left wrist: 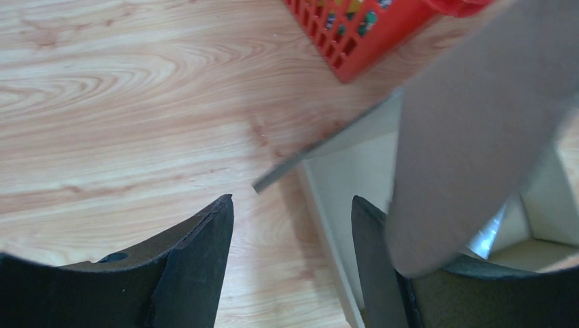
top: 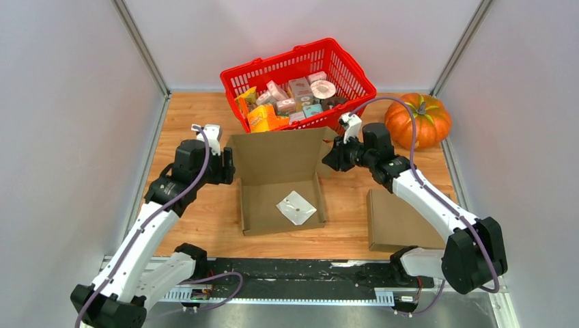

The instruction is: Fold the paper box

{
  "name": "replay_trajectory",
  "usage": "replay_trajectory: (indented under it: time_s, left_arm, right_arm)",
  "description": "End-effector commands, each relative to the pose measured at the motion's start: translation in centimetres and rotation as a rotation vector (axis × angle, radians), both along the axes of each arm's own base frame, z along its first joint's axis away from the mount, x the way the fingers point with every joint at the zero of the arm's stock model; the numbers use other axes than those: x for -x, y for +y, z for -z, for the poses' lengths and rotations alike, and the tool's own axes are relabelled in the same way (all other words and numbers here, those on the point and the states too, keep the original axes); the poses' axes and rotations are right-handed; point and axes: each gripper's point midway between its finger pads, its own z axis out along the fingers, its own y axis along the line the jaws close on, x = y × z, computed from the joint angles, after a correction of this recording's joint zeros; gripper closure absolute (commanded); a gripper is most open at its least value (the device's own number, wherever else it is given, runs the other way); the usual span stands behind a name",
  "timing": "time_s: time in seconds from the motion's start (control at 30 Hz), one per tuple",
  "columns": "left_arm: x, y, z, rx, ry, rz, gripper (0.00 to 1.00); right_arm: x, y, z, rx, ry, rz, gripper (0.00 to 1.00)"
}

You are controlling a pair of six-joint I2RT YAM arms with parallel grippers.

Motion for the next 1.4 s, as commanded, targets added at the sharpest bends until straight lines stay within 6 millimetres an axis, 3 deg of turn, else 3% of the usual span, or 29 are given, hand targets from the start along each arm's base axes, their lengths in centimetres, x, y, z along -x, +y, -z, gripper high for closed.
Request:
replay_trajectory:
  time_s: [0.0,0.13,0.27,0.37,0.4,0.47,0.5,0.57,0.6,0.73,0.8,0.93,0.97,1.0,1.03,1.07,1.1,1.17,1.37]
  left_arm:
    - [-2.1,1.5,-2.7,-0.082,-0.071,-0.052,0.28]
    - [-2.9,0.9,-3.0,-0.148,-0.045,0.026,0.25]
    - [-3.4,-1.7,-2.3,-0.139,0.011,0.193,0.3]
    - [-3.6,-2.4,-1.8,-0.132,0.055,0.23,0.53]
    - [-3.5,-2.7,-1.7,-0.102,0.079,0.216,0.65]
    - [-3.3,-2.8,-1.1,-0.067,0.127,0.173,0.73]
    - [-3.2,-3.0,-0.8,-0.017,0.154,0.125,0.86]
    - [-3.0,-3.3,-0.4,0.047,0.153,0.071,0.98]
    - [-3.0,-3.7,-0.4,0.105,0.154,0.026,1.0]
    - [-3.4,-4.6,-0.9,0.198,0.053,-0.08,1.0]
    - [-3.1,-4.7,-1.6,0.233,0.012,-0.121,1.0]
    - [-3.2,-5.0,-1.1,0.288,-0.064,-0.145,1.0]
    - [-3.1,-5.0,-1.4,0.299,-0.088,-0.142,1.0]
    - [-2.8,-5.2,-0.3,0.292,-0.087,-0.138,1.0]
    - [-3.3,-5.5,-1.0,0.318,-0.136,-0.131,1.0]
    - [-3.2,-5.5,-1.2,0.325,-0.157,-0.124,1.0]
    - [-3.1,-5.5,-0.5,0.317,-0.162,-0.119,1.0]
    - [-3.2,-5.7,-0.9,0.34,-0.203,-0.106,1.0]
    - [-1.7,-5.8,0.6,0.33,-0.22,-0.072,1.0]
  right_arm:
    - [-0.1,0.7,-0.8,-0.025,0.011,-0.031,0.79]
    - [-0.3,0.7,-0.7,-0.017,0.014,-0.034,0.82]
    - [-0.3,1.0,-1.1,-0.022,0.013,-0.049,0.86]
    - [-0.3,1.0,-1.1,-0.026,0.018,-0.045,0.89]
    - [-0.2,1.0,-1.3,-0.035,0.03,-0.034,0.92]
    - [-0.4,0.8,-1.7,-0.039,0.043,0.037,0.91]
    - [-0.5,0.8,-2.1,-0.06,0.07,0.096,0.91]
    - [0.3,1.5,-2.9,-0.053,0.064,0.178,0.91]
    - [0.6,1.8,-3.2,-0.059,0.061,0.217,0.9]
    - [1.5,2.1,-3.8,-0.129,0.082,0.487,0.84]
    - [1.6,2.2,-3.8,-0.114,0.062,0.527,0.85]
    - [2.0,2.0,-4.1,-0.126,-0.013,0.639,0.91]
    - [2.2,1.8,-3.0,-0.092,-0.042,0.64,0.91]
    - [2.0,1.9,-3.6,-0.115,-0.085,0.649,0.92]
    - [2.1,1.7,-4.0,-0.12,-0.128,0.661,0.93]
    - [2.3,1.3,-2.9,-0.102,-0.144,0.659,0.94]
    - [1.9,1.7,-4.3,-0.156,-0.205,0.649,0.94]
    - [1.8,1.3,-4.6,-0.178,-0.257,0.639,0.94]
    - [3.2,0.9,-2.3,-0.161,-0.279,0.584,0.91]
